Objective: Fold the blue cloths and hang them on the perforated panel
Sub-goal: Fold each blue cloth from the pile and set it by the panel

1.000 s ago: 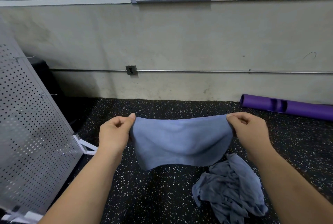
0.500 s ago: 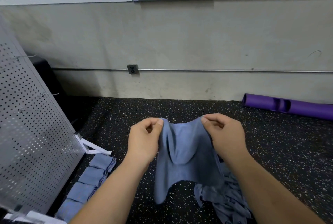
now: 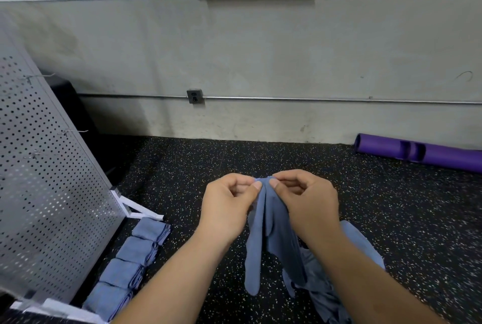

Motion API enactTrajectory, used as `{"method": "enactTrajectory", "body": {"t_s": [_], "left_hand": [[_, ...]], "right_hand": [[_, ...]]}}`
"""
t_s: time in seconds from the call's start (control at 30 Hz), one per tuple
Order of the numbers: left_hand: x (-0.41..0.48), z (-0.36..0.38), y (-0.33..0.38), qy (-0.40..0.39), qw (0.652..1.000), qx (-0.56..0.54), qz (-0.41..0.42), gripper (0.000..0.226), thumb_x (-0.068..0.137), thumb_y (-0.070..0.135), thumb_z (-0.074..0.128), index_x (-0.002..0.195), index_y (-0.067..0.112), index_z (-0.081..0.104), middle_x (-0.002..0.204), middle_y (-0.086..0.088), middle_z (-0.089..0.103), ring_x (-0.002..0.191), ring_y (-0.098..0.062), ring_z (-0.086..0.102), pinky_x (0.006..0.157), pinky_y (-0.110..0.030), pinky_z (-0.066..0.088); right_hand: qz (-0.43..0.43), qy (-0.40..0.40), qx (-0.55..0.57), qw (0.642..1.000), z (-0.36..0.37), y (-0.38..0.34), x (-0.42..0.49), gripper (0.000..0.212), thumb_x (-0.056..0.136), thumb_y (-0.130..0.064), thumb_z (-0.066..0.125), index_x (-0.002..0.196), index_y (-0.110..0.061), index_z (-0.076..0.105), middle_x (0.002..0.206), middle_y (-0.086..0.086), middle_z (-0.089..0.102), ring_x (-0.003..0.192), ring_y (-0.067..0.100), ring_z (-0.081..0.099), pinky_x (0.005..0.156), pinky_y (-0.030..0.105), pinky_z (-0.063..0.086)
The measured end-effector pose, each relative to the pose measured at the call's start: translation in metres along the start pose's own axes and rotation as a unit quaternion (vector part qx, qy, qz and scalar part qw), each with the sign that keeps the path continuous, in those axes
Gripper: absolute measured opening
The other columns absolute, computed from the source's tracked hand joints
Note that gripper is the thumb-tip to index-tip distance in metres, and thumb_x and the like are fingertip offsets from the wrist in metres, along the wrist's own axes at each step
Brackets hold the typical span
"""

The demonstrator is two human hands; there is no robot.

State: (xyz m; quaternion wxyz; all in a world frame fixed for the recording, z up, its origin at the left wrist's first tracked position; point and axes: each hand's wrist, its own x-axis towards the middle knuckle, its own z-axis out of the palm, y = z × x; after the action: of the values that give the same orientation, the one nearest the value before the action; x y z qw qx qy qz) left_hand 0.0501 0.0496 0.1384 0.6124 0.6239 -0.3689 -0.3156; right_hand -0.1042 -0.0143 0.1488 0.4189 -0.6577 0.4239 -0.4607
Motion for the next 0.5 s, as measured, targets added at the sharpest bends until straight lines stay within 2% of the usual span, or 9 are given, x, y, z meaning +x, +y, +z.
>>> {"method": "enactTrajectory", "body": {"t_s": [0.1,0.2,0.33,0.43,0.5], "left_hand": [[-0.002,0.0,0.002,-0.002,1.0,-0.002,0.0,0.002,0.095,0.014,0.081,0.096,0.016,0.082,0.084,-0.008,0.08,0.082,-0.025,0.078,0.083,-0.043,0.066],[-0.003,-0.001,0.004,-0.001,1.0,0.002,0.005,0.003,0.095,0.015,0.081,0.094,0.017,0.082,0.084,-0.006,0.081,0.087,-0.031,0.079,0.086,-0.049,0.065],[-0.006,-0.001,0.006,-0.007,1.0,0.0,0.004,0.006,0.094,0.014,0.082,0.091,0.018,0.083,0.084,-0.007,0.08,0.078,-0.021,0.074,0.083,-0.051,0.063],[-0.007,0.0,0.007,-0.006,1.0,-0.001,0.009,0.006,0.093,0.012,0.083,0.088,0.016,0.083,0.083,-0.011,0.078,0.075,-0.019,0.07,0.082,-0.052,0.062],[-0.008,0.0,0.007,-0.005,1.0,0.003,0.007,0.005,0.093,0.013,0.083,0.088,0.016,0.083,0.081,-0.009,0.078,0.074,-0.017,0.07,0.081,-0.051,0.062]], "right_hand": [[0.002,-0.004,-0.005,1.0,0.002,0.0,-0.002,0.015,0.09,-0.017,0.086,0.09,-0.031,0.082,0.083,-0.014,0.079,0.08,0.006,0.076,0.078,0.032,0.065],[-0.013,-0.007,-0.007,1.0,0.003,-0.002,-0.004,0.015,0.09,-0.018,0.086,0.092,-0.033,0.083,0.085,-0.016,0.079,0.081,0.004,0.076,0.079,0.028,0.064],[-0.026,-0.009,-0.009,1.0,0.003,-0.007,-0.007,0.021,0.091,-0.017,0.084,0.088,-0.037,0.081,0.082,-0.02,0.078,0.08,0.001,0.074,0.073,0.018,0.06],[-0.03,-0.01,-0.008,0.999,0.004,-0.009,-0.01,0.027,0.092,-0.016,0.084,0.085,-0.042,0.079,0.081,-0.022,0.077,0.079,-0.002,0.073,0.069,0.011,0.055],[-0.031,-0.009,-0.009,0.999,0.006,-0.009,-0.012,0.026,0.092,-0.015,0.083,0.088,-0.04,0.08,0.083,-0.022,0.078,0.08,-0.002,0.073,0.071,0.011,0.056]]}}
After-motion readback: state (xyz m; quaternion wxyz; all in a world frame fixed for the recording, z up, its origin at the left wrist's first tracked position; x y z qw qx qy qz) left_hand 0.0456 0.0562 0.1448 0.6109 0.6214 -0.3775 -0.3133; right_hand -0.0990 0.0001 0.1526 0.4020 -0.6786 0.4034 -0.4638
